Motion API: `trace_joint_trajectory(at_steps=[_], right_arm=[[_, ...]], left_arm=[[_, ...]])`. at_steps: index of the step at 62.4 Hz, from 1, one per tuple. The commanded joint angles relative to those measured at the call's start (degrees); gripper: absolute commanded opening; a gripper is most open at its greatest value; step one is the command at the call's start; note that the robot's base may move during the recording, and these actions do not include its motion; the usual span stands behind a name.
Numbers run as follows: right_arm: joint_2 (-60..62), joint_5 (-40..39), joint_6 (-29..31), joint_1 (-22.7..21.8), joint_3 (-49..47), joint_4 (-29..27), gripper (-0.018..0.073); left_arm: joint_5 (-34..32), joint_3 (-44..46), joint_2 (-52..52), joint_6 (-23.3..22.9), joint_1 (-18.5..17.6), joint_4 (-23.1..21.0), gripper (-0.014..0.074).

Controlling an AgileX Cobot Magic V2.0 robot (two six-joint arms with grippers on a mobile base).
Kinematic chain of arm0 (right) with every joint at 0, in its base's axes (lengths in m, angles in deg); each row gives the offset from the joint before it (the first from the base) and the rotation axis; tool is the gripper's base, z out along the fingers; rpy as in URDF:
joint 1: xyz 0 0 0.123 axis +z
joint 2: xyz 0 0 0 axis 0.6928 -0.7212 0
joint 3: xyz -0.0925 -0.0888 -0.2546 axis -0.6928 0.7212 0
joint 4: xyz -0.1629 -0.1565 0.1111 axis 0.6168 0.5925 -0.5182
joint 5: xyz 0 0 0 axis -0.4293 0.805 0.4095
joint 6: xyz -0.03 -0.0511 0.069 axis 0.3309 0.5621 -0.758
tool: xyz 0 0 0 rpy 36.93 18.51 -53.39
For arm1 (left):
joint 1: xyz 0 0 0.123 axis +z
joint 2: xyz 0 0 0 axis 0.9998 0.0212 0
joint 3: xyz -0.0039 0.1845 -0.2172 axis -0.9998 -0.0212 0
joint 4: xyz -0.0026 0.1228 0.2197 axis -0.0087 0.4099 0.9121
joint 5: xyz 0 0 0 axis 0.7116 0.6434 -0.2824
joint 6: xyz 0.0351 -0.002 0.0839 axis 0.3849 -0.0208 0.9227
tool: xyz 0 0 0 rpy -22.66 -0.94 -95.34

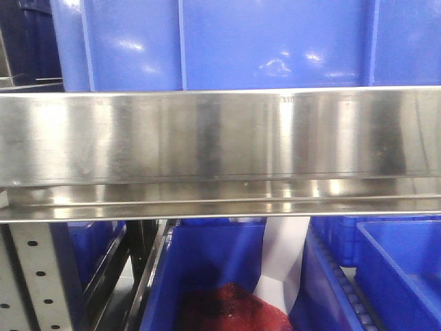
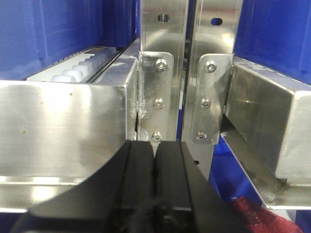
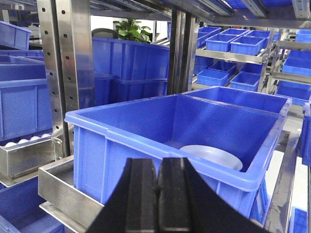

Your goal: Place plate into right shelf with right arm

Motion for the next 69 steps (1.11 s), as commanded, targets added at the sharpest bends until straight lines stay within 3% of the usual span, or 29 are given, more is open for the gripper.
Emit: trace_joint_trajectory(at_steps=[1,20,26,34,51,64,69], right_arm=[[-1.1,-5.3,-0.1,-0.2,-1.0,-0.1,0.0057],[-1.0,-5.9,-0.1,-0.2,0.6,-0.1,0.0057],[-1.0,-10.2,-0.1,-1.4,3.2,1.4,0.0057],[-0.6,-20.0,-0.1,-6.1,8.9,6.4,0.0057],[1.9,-34.8,-0.1,-18.7,24.8,6.8,0.0057],[7.2,-40.0,-0.3,-20.2,37.9,6.8,0.0057],[9.3,-42.4,-3.9,-20.2,42.6,6.8,0.0057]], left_arm=[[-4.9,-0.5,-0.4,-0.2,0.1,-0.3,-0.0047],[-4.9,-0.5,-0.4,-0.2,0.1,-0.3,-0.0047],[-4.9,-0.5,-0.4,-0.2,0.1,-0.3,-0.0047],[-4.9,-0.5,-0.4,-0.2,0.1,-0.3,-0.0047],[-4.9,-0.5,-0.4,-0.2,0.1,-0.3,-0.0047],[-4.9,-0.5,-0.4,-0.2,0.1,-0.3,-0.0047],[-4.9,-0.5,-0.4,-0.2,0.1,-0.3,-0.0047]])
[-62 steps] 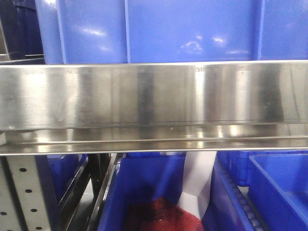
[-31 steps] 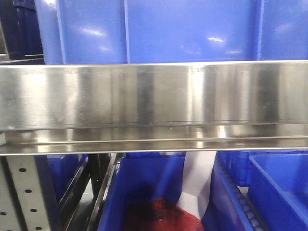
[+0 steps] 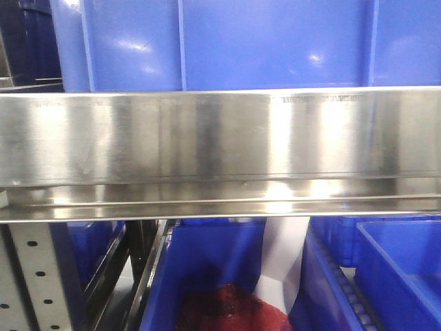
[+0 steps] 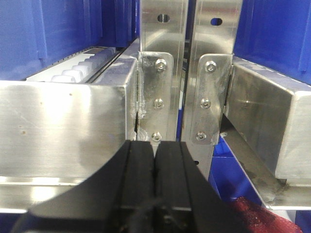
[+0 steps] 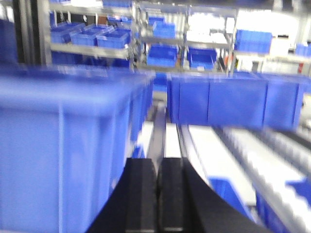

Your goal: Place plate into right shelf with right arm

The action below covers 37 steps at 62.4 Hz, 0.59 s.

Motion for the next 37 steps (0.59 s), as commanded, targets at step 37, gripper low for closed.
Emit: trace_joint_trajectory(at_steps=[37], right_arm=[[6.8,-19.4,-10.6,-0.3,18.5,6.5,0.0057]], left_arm=[[-4.9,-0.5,-0.4,-0.2,0.1,-0.3,-0.0047]])
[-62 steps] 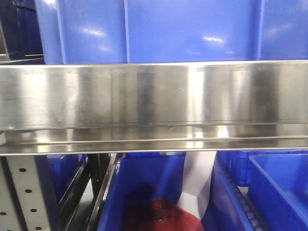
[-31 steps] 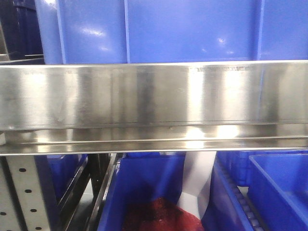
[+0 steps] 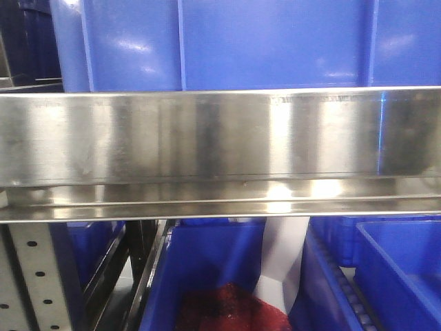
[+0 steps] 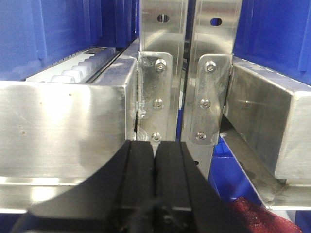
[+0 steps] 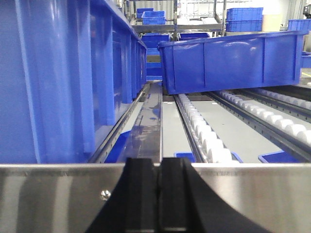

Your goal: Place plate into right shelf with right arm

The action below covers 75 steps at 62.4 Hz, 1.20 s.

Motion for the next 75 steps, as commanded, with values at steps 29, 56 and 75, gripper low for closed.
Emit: trace_joint_trajectory(at_steps=[29,56,75], right_arm=[[3.6,-3.0,-2.1,-0.3,0.8,3.5,0.0057],[3.6,-2.1,-2.1,-0.3,0.8,3.5,0.0057],[3.6,-2.1,-2.1,-0.3,0.8,3.5,0.0057]], left_arm=[[-4.9,-0.5,-0.4,-0.2,0.1,-0.3,-0.0047],[-4.9,-0.5,-0.4,-0.2,0.1,-0.3,-0.0047],[-4.9,-0.5,-0.4,-0.2,0.1,-0.3,-0.0047]])
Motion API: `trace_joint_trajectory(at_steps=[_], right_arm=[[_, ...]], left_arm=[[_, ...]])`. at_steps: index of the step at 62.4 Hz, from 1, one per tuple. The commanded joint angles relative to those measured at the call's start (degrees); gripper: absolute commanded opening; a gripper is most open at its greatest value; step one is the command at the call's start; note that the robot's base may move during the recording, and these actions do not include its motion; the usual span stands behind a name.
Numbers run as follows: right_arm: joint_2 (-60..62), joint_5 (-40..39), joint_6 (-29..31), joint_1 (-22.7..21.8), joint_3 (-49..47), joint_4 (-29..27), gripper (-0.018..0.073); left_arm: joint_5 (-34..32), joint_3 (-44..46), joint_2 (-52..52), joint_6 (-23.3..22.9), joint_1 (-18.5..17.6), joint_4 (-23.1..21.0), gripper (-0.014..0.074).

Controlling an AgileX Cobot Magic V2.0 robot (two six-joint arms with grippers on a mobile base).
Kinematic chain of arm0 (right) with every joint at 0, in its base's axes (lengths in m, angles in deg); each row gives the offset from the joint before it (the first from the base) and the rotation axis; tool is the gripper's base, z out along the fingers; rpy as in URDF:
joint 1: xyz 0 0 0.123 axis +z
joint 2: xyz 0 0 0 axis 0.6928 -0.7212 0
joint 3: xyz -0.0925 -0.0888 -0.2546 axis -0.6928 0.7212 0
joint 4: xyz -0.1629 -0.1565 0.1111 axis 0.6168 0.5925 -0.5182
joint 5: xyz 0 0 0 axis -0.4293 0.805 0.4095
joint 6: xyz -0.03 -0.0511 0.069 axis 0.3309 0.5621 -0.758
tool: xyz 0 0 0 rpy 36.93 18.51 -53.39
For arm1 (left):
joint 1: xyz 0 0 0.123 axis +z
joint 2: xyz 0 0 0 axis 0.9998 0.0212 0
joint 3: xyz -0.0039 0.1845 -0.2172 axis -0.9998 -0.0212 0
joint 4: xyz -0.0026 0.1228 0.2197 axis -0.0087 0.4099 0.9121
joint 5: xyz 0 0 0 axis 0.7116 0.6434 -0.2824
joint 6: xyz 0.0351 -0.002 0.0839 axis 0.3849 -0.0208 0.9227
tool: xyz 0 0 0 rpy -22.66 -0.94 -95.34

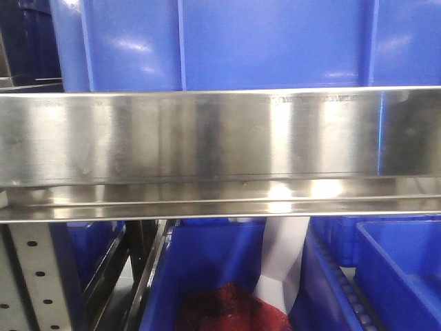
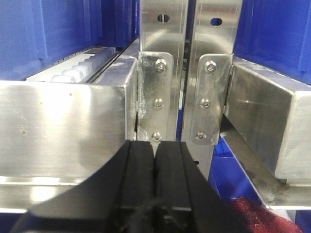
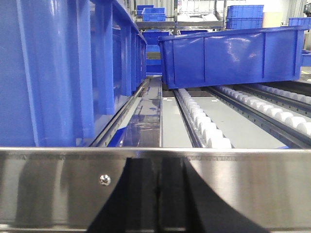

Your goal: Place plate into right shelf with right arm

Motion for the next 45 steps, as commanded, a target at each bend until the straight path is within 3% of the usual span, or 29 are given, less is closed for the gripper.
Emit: trace_joint_trajectory(at_steps=[1,45], right_arm=[[0.8,-4.6,-0.1,-0.3,-0.3,0.7,0.0057],[0.8,-4.6,-0.1,-0.3,-0.3,0.7,0.0057]], left_arm=[[-4.9,-0.5,-0.4,-0.2,0.1,-0.3,-0.0047],[-4.9,-0.5,-0.4,-0.2,0.1,-0.3,-0.0047]])
